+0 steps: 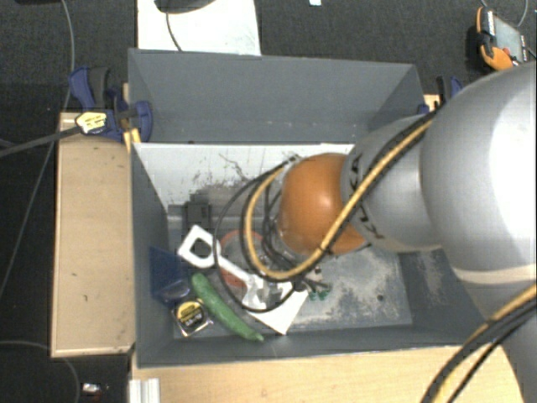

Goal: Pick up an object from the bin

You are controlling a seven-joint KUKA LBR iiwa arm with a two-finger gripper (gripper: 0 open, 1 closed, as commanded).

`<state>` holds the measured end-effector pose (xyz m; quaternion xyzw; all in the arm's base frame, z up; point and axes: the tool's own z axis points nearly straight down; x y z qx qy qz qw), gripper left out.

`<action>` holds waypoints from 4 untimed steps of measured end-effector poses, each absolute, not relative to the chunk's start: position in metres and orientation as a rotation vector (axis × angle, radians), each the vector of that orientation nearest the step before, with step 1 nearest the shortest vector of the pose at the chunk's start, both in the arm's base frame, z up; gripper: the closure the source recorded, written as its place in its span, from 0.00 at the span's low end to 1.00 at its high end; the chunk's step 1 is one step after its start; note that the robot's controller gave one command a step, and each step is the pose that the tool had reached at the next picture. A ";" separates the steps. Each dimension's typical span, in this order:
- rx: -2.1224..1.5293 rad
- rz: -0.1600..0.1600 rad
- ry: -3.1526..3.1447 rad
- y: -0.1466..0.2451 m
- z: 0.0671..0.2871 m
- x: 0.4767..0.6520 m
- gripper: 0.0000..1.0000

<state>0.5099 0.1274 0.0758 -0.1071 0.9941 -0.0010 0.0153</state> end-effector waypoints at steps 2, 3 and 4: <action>-0.334 -0.004 3.089 0.127 0.079 0.511 1.00; -0.336 -0.004 3.098 0.127 0.113 0.508 1.00; -0.338 -0.002 3.098 0.128 0.160 0.508 1.00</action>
Offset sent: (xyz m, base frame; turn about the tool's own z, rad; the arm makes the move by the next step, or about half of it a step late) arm 0.0000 0.0000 0.0048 -0.0004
